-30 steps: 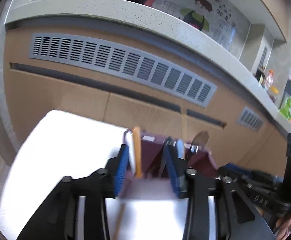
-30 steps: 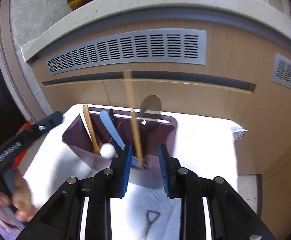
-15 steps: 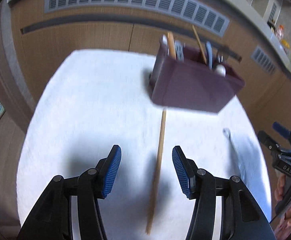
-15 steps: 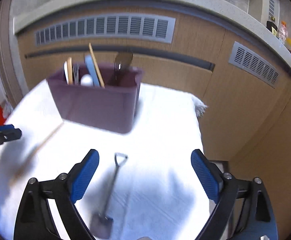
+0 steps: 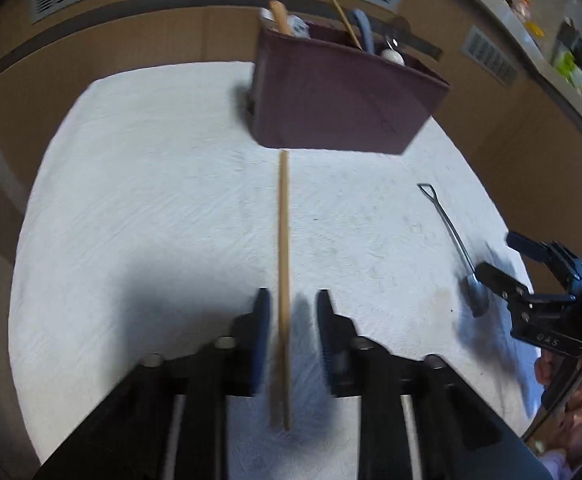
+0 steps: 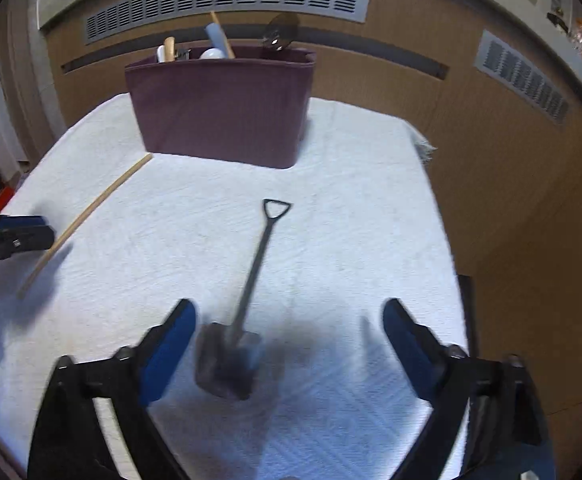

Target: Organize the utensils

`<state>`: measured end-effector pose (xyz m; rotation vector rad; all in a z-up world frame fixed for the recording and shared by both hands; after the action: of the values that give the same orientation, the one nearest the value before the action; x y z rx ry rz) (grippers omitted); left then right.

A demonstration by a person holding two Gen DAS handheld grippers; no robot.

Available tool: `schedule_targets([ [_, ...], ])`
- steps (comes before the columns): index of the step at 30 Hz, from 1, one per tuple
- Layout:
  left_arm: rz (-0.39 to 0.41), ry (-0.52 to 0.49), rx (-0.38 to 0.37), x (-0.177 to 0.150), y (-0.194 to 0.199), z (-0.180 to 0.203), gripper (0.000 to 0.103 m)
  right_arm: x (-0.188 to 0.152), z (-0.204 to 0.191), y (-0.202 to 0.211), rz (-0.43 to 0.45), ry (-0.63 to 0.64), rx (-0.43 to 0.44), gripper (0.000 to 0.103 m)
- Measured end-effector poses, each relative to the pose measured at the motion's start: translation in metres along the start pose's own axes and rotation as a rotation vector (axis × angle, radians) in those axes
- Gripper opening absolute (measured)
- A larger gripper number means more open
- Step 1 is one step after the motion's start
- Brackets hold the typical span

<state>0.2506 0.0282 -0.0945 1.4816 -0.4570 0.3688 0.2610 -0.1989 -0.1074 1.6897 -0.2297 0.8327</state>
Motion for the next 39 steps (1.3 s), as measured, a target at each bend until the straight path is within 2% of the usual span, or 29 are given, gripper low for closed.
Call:
schedule_targets([
  [2, -0.025, -0.051, 0.019, 0.012, -0.008, 0.006, 0.018, 0.0, 0.002, -0.004, -0.019, -0.025, 0.028, 0.06],
  [4, -0.053, -0.086, 0.057, 0.024, -0.016, 0.008, 0.018, -0.002, 0.005, -0.003, -0.015, -0.051, 0.048, 0.06],
  [7, -0.101, -0.116, 0.101, 0.039, -0.033, 0.01, 0.018, -0.006, 0.006, 0.001, 0.001, -0.036, 0.022, 0.06],
  [10, -0.123, -0.113, 0.094, 0.049, -0.044, 0.013, 0.018, -0.008, 0.01, 0.008, 0.022, -0.033, 0.014, 0.057],
  [11, -0.124, -0.107, 0.088, 0.051, -0.046, 0.014, 0.016, -0.008, 0.012, 0.011, 0.029, -0.04, 0.023, 0.053],
  [13, -0.116, -0.087, 0.071, 0.053, -0.048, 0.015, 0.005, -0.005, 0.015, 0.012, 0.03, -0.051, 0.039, 0.05],
  [15, -0.085, -0.059, 0.066, 0.05, -0.043, 0.015, 0.005, -0.001, 0.016, 0.009, 0.019, -0.059, 0.052, 0.039],
  [17, -0.034, -0.028, 0.038, 0.045, -0.03, 0.013, 0.005, 0.004, 0.014, 0.003, 0.001, -0.07, 0.095, 0.037],
  [19, 0.043, 0.002, 0.045, 0.04, -0.012, 0.011, 0.005, 0.01, 0.011, -0.006, -0.013, -0.089, 0.144, 0.036],
  [21, 0.107, 0.055, 0.033, 0.034, 0.009, 0.006, 0.005, 0.018, 0.007, -0.016, -0.028, -0.105, 0.165, 0.028],
  [26, 0.255, 0.168, 0.01, 0.031, 0.054, -0.011, 0.005, 0.029, 0.001, -0.044, -0.07, -0.131, 0.128, 0.023],
  [28, 0.281, 0.203, -0.005, 0.031, 0.062, -0.015, 0.005, 0.032, -0.001, -0.046, -0.063, -0.11, 0.081, 0.009],
  [29, 0.293, 0.222, -0.005, 0.03, 0.065, -0.018, 0.005, 0.032, -0.003, -0.046, -0.064, -0.1, 0.083, 0.006],
  [31, 0.297, 0.239, -0.011, 0.029, 0.065, -0.02, 0.005, 0.032, -0.007, -0.042, -0.055, -0.087, 0.107, 0.006],
  [33, 0.292, 0.251, -0.012, 0.027, 0.064, -0.021, 0.006, 0.032, -0.012, -0.033, -0.029, -0.056, 0.095, 0.005],
  [39, 0.284, 0.232, -0.017, 0.02, 0.067, -0.009, 0.006, 0.037, -0.015, 0.005, 0.054, -0.044, 0.122, 0.005],
])
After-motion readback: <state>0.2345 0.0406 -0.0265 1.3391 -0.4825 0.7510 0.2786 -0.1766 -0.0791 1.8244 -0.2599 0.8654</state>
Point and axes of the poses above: each gripper's, at about its wrist camera, not at the fingertips, and y roughly against the way its jaws point, z to its right, x to its top, the point moved 3 cm from there along -y, roughly the way its jaws point, and after that the axes turned 12 degrees about x, right-handed, at the moved point
